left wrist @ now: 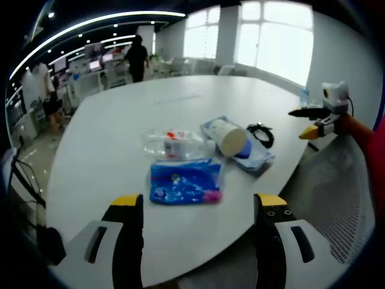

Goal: Arrange the tabletop items into an orderly group along one side of the table until the central work area is clear of visible clutter.

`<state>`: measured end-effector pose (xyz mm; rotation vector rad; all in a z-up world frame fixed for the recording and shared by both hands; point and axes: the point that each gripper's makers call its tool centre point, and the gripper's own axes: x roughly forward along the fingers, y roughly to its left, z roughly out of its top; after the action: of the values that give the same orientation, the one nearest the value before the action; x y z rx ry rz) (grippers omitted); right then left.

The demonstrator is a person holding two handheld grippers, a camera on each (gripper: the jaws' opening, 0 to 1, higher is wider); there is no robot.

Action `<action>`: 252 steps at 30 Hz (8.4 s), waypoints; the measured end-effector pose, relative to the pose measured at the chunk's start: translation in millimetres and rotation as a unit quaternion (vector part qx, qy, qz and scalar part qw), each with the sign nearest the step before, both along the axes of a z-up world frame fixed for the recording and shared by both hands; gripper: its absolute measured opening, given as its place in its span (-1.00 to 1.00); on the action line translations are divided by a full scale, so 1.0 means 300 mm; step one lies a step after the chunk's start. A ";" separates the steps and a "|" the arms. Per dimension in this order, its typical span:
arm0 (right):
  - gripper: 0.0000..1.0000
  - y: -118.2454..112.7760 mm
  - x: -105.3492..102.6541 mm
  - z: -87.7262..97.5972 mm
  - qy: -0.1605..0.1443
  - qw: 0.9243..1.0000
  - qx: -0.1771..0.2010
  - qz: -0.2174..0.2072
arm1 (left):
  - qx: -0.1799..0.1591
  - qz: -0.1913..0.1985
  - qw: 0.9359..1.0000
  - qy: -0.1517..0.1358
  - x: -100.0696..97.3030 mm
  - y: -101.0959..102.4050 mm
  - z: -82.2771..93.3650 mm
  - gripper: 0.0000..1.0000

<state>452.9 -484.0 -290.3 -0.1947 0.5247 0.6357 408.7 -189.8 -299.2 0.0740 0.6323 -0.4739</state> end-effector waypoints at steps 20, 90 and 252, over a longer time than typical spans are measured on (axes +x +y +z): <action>0.80 -0.002 -0.001 -0.004 0.002 1.000 -0.003 -0.001 | -0.002 -0.002 1.000 0.001 -0.002 -0.003 -0.001 0.42; 0.79 -0.006 0.001 -0.004 0.004 1.000 0.002 -0.007 | -0.001 -0.024 1.000 0.014 -0.014 -0.023 -0.011 0.38; 0.77 0.077 -0.021 0.016 -0.004 0.998 0.037 0.052 | 0.195 -0.586 0.786 0.025 0.547 -0.216 -0.235 -0.26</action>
<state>446.7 -460.9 -285.5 -0.1553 0.4841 0.7535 572.7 -254.6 -369.7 0.8977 0.6769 -1.5533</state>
